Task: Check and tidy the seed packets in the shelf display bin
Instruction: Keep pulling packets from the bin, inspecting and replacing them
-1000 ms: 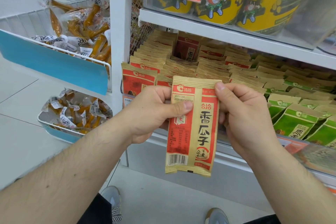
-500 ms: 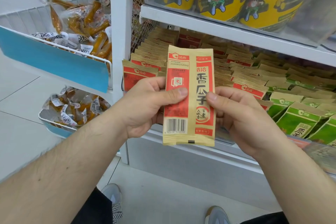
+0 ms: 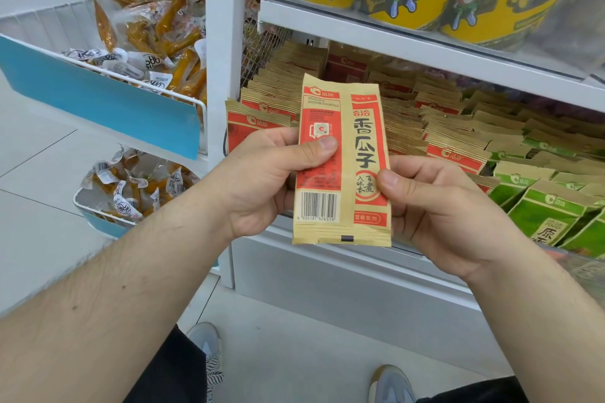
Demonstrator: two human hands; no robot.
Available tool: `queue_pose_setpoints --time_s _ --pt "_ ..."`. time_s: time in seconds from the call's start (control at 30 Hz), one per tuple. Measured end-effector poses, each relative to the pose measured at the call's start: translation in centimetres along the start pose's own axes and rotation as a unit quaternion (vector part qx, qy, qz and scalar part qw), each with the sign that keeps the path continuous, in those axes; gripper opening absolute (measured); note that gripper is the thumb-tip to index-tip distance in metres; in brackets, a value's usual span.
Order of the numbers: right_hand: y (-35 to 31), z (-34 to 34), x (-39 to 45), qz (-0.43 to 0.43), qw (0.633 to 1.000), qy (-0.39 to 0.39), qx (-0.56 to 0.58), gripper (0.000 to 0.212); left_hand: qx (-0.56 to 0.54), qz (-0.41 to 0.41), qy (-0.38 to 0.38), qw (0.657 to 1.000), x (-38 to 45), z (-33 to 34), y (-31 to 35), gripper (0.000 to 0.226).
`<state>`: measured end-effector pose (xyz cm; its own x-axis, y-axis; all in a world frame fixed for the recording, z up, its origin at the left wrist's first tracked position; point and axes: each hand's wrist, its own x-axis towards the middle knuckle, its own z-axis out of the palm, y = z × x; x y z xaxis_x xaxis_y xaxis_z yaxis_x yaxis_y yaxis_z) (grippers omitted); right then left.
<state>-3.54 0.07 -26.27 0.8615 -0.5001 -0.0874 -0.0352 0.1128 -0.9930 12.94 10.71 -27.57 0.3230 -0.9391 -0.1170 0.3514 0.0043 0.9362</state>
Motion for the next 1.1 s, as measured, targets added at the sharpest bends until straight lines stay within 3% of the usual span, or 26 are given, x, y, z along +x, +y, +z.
queue_pose_setpoints --time_s 0.13,0.23,0.3,0.47,0.73,1.1 --pt "-0.1 0.0 0.1 0.008 1.0 0.005 -0.016 0.057 0.003 0.001 0.008 1.0 0.0 0.1 -0.1 0.039" --pt "-0.3 0.3 0.1 0.002 0.998 0.055 -0.014 0.03 0.008 0.003 0.021 1.0 0.0 0.1 -0.1 0.041" --pt "-0.5 0.7 -0.1 0.003 0.998 0.066 -0.018 0.024 0.007 0.005 0.026 1.0 0.0 0.2 -0.1 0.04" --pt "-0.2 1.1 -0.2 0.0 0.993 0.077 -0.086 0.032 0.015 0.007 0.023 1.0 0.0 0.3 -0.1 0.037" --pt "-0.2 1.2 -0.2 0.007 0.994 0.076 -0.075 0.036 0.011 -0.006 0.011 1.0 0.0 0.4 -0.2 0.038" --pt "-0.2 1.4 -0.1 0.007 0.996 0.08 -0.031 0.021 -0.006 -0.021 0.02 1.0 -0.1 0.6 -0.2 0.043"
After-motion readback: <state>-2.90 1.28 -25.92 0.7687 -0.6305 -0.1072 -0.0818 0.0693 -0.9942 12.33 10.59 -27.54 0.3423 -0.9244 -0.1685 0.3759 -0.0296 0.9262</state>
